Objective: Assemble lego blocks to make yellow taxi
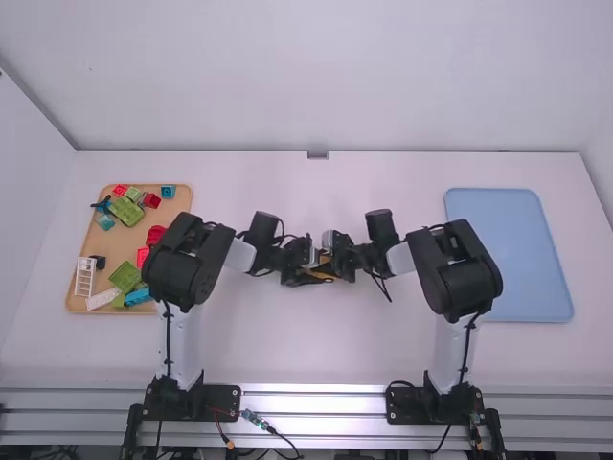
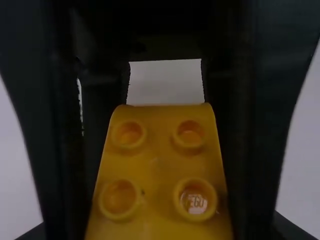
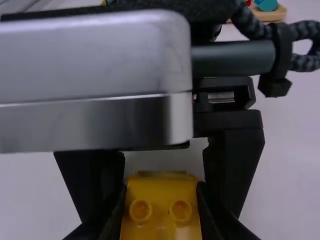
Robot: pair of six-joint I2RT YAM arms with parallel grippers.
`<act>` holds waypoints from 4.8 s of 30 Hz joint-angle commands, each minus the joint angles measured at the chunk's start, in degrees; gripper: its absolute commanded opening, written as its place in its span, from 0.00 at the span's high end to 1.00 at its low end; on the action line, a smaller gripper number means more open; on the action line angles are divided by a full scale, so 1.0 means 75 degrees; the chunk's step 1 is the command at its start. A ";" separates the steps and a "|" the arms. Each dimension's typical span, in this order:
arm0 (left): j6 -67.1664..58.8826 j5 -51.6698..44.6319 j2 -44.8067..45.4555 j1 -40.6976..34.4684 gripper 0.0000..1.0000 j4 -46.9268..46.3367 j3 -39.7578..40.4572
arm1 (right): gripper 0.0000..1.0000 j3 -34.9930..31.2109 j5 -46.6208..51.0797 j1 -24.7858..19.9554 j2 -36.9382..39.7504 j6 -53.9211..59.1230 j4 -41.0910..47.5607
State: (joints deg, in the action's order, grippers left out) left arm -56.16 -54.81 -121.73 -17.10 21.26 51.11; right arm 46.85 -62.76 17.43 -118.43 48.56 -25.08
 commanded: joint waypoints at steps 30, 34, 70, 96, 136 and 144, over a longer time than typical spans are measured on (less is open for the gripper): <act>0.0147 0.0848 -0.0373 0.0230 0.98 0.0026 -0.0102 | 1.00 0.0490 0.1483 0.0230 -0.0886 -0.0114 0.1201; 0.0150 0.0854 -0.0373 0.0219 0.98 0.0026 -0.0102 | 1.00 0.0831 0.1533 0.0122 -0.0886 0.0423 0.2063; 0.0176 0.0854 -0.0373 0.0187 0.98 0.0032 -0.0099 | 1.00 0.0289 0.1070 -0.0061 -0.0886 -0.0216 0.0600; 0.0179 0.1090 -0.0370 0.0181 0.98 0.0006 -0.0102 | 0.76 0.0306 0.1005 -0.0035 -0.0781 -0.0248 0.0609; 0.0171 0.1029 -0.0373 0.0172 0.98 -0.0122 -0.0102 | 0.59 0.0082 0.0539 -0.0245 -0.0070 -0.0099 0.0606; 0.0176 0.1032 -0.0373 0.0195 0.98 -0.0143 -0.0102 | 0.57 0.0108 0.0213 -0.0466 -0.0032 -0.0093 0.0574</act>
State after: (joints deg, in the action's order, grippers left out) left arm -54.68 -53.69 -121.82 -15.97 21.82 51.48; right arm 48.25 -61.04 14.20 -119.13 48.29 -20.95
